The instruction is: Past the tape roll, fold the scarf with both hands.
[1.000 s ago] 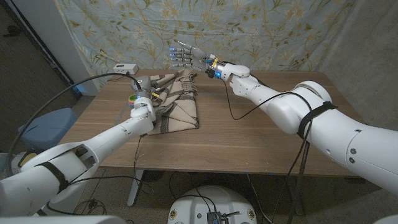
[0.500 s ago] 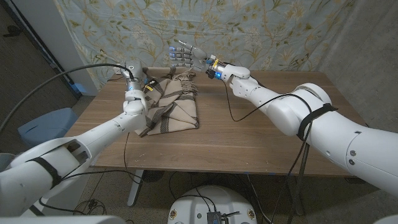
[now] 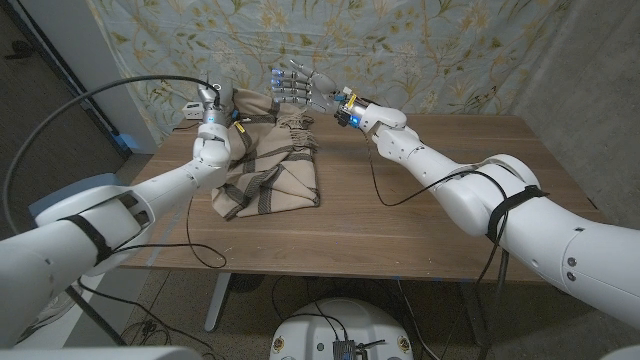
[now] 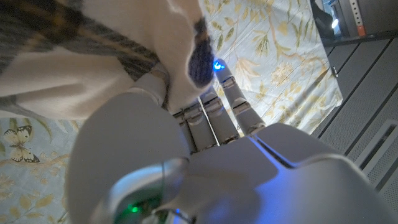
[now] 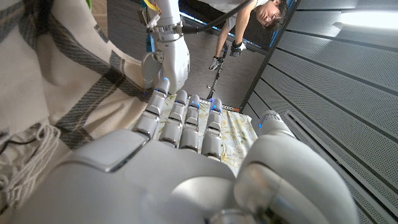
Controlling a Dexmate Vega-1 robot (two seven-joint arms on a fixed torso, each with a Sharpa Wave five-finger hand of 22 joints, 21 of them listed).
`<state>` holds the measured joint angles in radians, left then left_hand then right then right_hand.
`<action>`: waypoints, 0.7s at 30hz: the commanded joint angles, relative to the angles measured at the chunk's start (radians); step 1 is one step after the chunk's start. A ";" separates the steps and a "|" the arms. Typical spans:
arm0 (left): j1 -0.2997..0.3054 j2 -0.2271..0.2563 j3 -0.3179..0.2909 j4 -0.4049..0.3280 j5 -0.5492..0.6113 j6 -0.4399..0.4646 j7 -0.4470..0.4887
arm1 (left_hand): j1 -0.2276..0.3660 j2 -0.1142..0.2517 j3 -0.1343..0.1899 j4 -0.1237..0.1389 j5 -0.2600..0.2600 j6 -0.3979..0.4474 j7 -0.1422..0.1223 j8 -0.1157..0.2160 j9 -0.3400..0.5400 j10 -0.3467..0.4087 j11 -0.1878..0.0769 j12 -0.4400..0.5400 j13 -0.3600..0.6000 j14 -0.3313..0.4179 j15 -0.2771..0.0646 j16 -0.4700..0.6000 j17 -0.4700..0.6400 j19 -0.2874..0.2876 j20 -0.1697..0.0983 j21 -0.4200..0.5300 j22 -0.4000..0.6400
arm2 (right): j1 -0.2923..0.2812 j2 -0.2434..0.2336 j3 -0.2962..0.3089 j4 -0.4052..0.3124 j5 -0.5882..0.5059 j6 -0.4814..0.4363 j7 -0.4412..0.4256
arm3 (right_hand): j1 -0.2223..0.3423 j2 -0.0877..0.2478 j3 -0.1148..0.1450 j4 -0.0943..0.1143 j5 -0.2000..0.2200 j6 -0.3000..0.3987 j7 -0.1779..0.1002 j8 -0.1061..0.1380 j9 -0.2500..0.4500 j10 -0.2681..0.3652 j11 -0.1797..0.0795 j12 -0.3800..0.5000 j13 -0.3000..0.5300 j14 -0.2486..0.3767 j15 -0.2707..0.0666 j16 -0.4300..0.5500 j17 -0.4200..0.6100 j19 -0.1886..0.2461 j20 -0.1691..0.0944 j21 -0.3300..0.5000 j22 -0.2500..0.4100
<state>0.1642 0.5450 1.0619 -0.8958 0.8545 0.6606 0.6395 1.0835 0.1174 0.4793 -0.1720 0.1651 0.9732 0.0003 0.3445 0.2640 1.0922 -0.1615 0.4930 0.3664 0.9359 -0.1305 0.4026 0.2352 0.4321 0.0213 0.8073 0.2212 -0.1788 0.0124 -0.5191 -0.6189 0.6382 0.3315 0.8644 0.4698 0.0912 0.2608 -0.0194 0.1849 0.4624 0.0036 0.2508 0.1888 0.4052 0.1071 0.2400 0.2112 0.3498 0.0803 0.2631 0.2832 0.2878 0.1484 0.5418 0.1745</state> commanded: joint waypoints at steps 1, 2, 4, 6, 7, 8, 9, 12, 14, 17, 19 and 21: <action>-0.237 -0.188 0.247 0.545 -0.035 -0.226 -0.068 | 0.034 0.020 -0.007 0.003 0.005 0.010 -0.007 0.004 0.002 0.009 -0.037 0.008 0.008 0.007 -0.104 -0.002 -0.001 0.000 -0.009 0.010 0.001 | -0.051 -0.062 -0.023 -0.127 0.023 -0.028 -0.033 | -0.008 -0.002 0.002 -0.004 0.000 0.001 0.005 -0.005 0.001 -0.004 -0.001 -0.004 0.005 -0.004 0.003 0.001 -0.001 0.003 -0.003 -0.003 0.002; -0.250 -0.185 0.281 0.546 -0.049 -0.245 -0.108 | 0.034 0.020 -0.007 0.004 0.005 0.011 -0.007 0.005 0.002 0.009 -0.038 0.008 0.009 0.005 -0.102 -0.004 -0.002 -0.002 -0.009 0.010 0.001 | -0.048 -0.062 -0.024 -0.120 0.024 -0.024 -0.034 | -0.009 -0.002 0.002 -0.004 0.000 0.000 0.004 -0.005 0.001 -0.004 -0.002 -0.004 0.005 -0.005 0.003 0.001 -0.001 0.003 -0.003 -0.003 0.002; -0.279 -0.182 0.355 0.547 -0.072 -0.281 -0.196 | 0.036 0.020 -0.009 0.004 0.005 0.011 -0.009 0.004 0.002 0.007 -0.037 0.008 0.012 0.006 -0.104 -0.005 -0.003 -0.003 -0.011 0.012 0.001 | -0.042 -0.062 -0.026 -0.107 0.024 -0.018 -0.034 | -0.009 -0.002 0.002 -0.004 0.000 0.000 0.005 -0.006 0.001 -0.005 -0.003 -0.005 0.005 -0.005 0.004 0.000 -0.001 0.003 -0.003 -0.004 0.002; -0.286 -0.155 0.403 0.485 -0.096 -0.252 -0.247 | 0.042 0.016 -0.012 0.002 0.006 0.008 -0.020 0.002 0.001 -0.002 -0.036 0.006 0.017 -0.003 -0.105 -0.013 -0.007 -0.010 -0.015 0.015 0.000 | -0.039 -0.061 -0.024 -0.096 0.028 -0.013 -0.037 | -0.010 -0.002 0.001 -0.004 0.000 0.000 0.004 -0.007 0.001 -0.005 -0.002 -0.005 0.006 -0.006 0.004 0.000 -0.001 0.003 -0.003 -0.005 0.002; -0.293 -0.155 0.426 0.474 -0.104 -0.242 -0.284 | 0.028 0.001 -0.025 0.012 0.007 -0.027 -0.044 -0.014 -0.001 -0.047 -0.033 -0.015 0.019 -0.046 -0.093 -0.041 -0.018 -0.027 -0.012 0.018 0.000 | -0.040 -0.062 -0.023 -0.095 0.030 -0.013 -0.041 | -0.010 -0.002 0.001 -0.005 0.000 0.000 0.005 -0.007 0.001 -0.005 -0.003 -0.005 0.006 -0.007 0.004 0.000 -0.001 0.003 -0.003 -0.005 0.002; -0.307 -0.161 0.452 0.471 -0.107 -0.240 -0.356 | -0.028 -0.030 -0.059 0.036 0.005 -0.142 -0.083 -0.065 -0.009 -0.132 -0.036 -0.068 0.003 -0.130 -0.083 -0.093 -0.035 -0.068 -0.002 0.015 -0.006 | -0.040 -0.064 -0.023 -0.093 0.030 -0.012 -0.045 | -0.011 -0.002 0.001 -0.004 0.000 0.000 0.004 -0.007 0.001 -0.005 -0.002 -0.005 0.006 -0.007 0.004 0.000 -0.001 0.003 -0.003 -0.005 0.002; -0.324 -0.165 0.481 0.471 -0.105 -0.258 -0.428 | -0.080 -0.056 -0.091 0.053 0.005 -0.251 -0.104 -0.116 -0.020 -0.227 -0.025 -0.128 -0.016 -0.211 -0.073 -0.134 -0.041 -0.115 0.017 0.003 -0.013 | -0.042 -0.067 -0.023 -0.096 0.030 -0.013 -0.051 | -0.012 -0.002 0.001 -0.004 0.000 -0.001 0.004 -0.008 0.001 -0.005 -0.002 -0.005 0.006 -0.006 0.004 0.000 -0.001 0.003 -0.003 -0.006 0.002; -0.335 -0.172 0.510 0.471 -0.125 -0.257 -0.483 | -0.229 -0.131 -0.188 0.094 0.025 -0.513 -0.156 -0.175 -0.052 -0.461 0.012 -0.262 -0.060 -0.390 -0.007 -0.203 -0.041 -0.234 0.087 -0.050 -0.031 | -0.046 -0.073 -0.022 -0.100 0.031 -0.013 -0.067 | -0.014 0.000 0.001 -0.003 0.000 -0.001 0.005 -0.009 0.001 -0.005 0.000 -0.006 0.006 -0.005 0.006 0.001 -0.001 0.003 -0.003 -0.007 0.002; -0.336 -0.179 0.525 0.471 -0.128 -0.235 -0.505 | -0.328 -0.174 -0.249 0.128 0.047 -0.684 -0.148 -0.178 -0.068 -0.616 0.057 -0.310 -0.084 -0.511 0.050 -0.223 -0.043 -0.314 0.156 -0.100 -0.036 | -0.046 -0.075 -0.022 -0.099 0.032 -0.016 -0.070 | -0.015 0.000 0.000 -0.002 0.000 -0.001 0.005 -0.010 0.001 -0.006 -0.001 -0.006 0.006 -0.005 0.005 0.001 -0.001 0.003 -0.002 -0.007 0.002; -0.329 -0.196 0.527 0.488 -0.138 -0.200 -0.476 | -0.386 -0.178 -0.286 0.154 0.071 -0.807 -0.126 -0.172 -0.075 -0.788 0.086 -0.317 -0.109 -0.632 0.107 -0.225 -0.044 -0.368 0.186 -0.148 -0.037 | -0.042 -0.074 -0.024 -0.091 0.034 -0.016 -0.070 | -0.017 0.001 0.000 -0.002 0.000 -0.001 0.005 -0.011 0.002 -0.006 -0.003 -0.006 0.006 -0.004 0.006 0.001 -0.001 0.003 -0.002 -0.008 0.002; -0.319 -0.224 0.498 0.534 -0.176 -0.192 -0.401 | -0.435 -0.147 -0.296 0.187 0.076 -0.844 -0.122 -0.168 -0.075 -0.851 0.099 -0.313 -0.120 -0.674 0.128 -0.220 -0.041 -0.386 0.193 -0.169 -0.036 | -0.037 -0.071 -0.027 -0.080 0.031 -0.012 -0.066 | -0.019 0.001 -0.001 -0.001 0.000 -0.001 0.005 -0.011 0.002 -0.006 -0.002 -0.007 0.006 -0.004 0.006 0.002 0.000 0.004 -0.001 -0.008 0.002; -0.294 -0.238 0.465 0.542 -0.206 -0.119 -0.278 | -0.426 -0.052 -0.259 0.202 0.075 -0.833 -0.112 -0.155 -0.076 -0.850 0.100 -0.297 -0.130 -0.667 0.126 -0.208 -0.041 -0.371 0.190 -0.174 -0.035 | -0.034 -0.071 -0.029 -0.076 0.029 -0.009 -0.065 | -0.021 0.002 -0.001 0.000 0.000 -0.001 0.007 -0.012 0.002 -0.006 -0.002 -0.007 0.006 -0.004 0.006 0.002 0.000 0.004 -0.001 -0.009 0.002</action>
<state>-0.1283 0.3750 1.5022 -0.4577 0.7494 0.4436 0.2846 0.6597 -0.0175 0.1919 0.0093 0.2369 0.1453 -0.1227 0.1747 0.1858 0.2601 -0.0653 0.1807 0.2455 0.2754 -0.0098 0.1815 0.1906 0.0598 0.2115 0.6415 0.1819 -0.2195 -0.0522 -0.5407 -0.7118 0.6655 0.3153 0.8086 0.4581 0.0950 0.2609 -0.0193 0.1849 0.4625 0.0035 0.2432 0.1887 0.4017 0.1035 0.2399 0.2112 0.3443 0.0856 0.2631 0.2813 0.2878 0.1483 0.5362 0.1744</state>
